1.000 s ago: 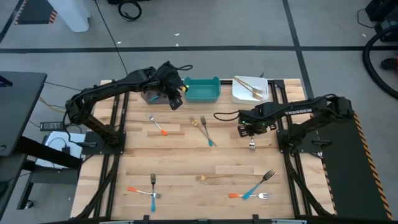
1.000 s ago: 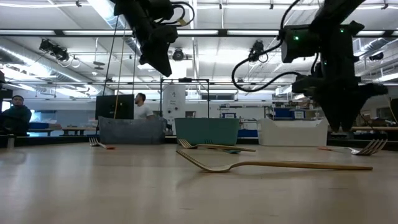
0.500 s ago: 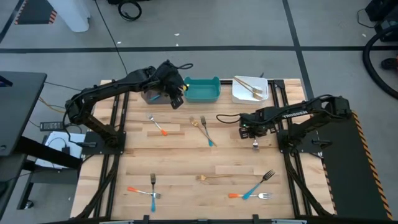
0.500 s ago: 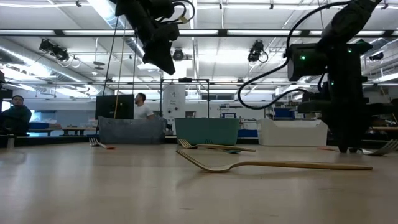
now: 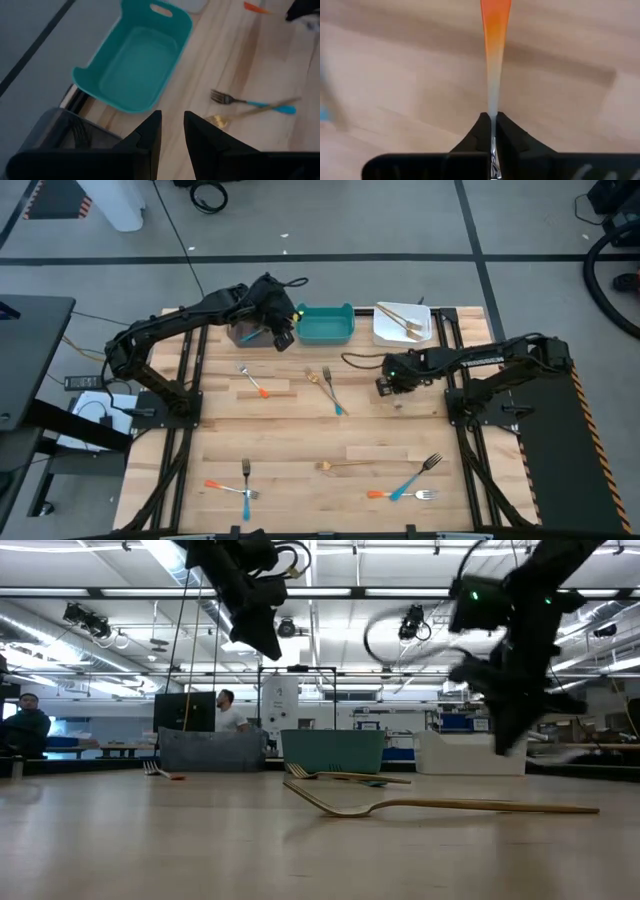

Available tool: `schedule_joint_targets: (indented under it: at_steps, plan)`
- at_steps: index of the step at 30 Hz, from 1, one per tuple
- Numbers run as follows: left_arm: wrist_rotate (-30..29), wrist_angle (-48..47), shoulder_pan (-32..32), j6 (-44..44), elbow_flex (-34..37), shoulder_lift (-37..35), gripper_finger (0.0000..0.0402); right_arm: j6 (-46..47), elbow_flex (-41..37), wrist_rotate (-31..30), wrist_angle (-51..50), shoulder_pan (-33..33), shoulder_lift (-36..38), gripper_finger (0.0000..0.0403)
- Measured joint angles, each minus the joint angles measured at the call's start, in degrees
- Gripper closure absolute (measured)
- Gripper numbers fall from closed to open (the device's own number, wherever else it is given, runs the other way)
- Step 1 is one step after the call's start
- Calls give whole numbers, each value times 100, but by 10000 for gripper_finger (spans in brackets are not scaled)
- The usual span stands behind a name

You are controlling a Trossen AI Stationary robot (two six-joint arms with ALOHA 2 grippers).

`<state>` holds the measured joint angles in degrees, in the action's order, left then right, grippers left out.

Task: Sort silverware by color (type)
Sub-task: Put the top right orange fork into the blue bin

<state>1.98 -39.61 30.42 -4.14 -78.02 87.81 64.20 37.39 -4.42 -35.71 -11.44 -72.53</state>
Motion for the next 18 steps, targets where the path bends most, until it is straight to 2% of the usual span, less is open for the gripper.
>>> schedule_joint_targets:
  at_steps: [4, 10, 15, 18]
  plan:
    - [0, 336, 138, 2, 0, 0, 311, -715, 464, -567, 1276, -247, 129, 392]
    - [-4, 926, 386, 54, 0, 0, 311, -3198, 953, -1268, 3906, -1170, -84, 392]
    - [-14, 1237, 578, 225, 0, 0, 311, -4987, 1216, -1047, 6092, -2044, -670, 392]
    - [-16, 1229, 667, 346, 0, 0, 311, -5593, 1357, -124, 6871, -2458, -1141, 392]
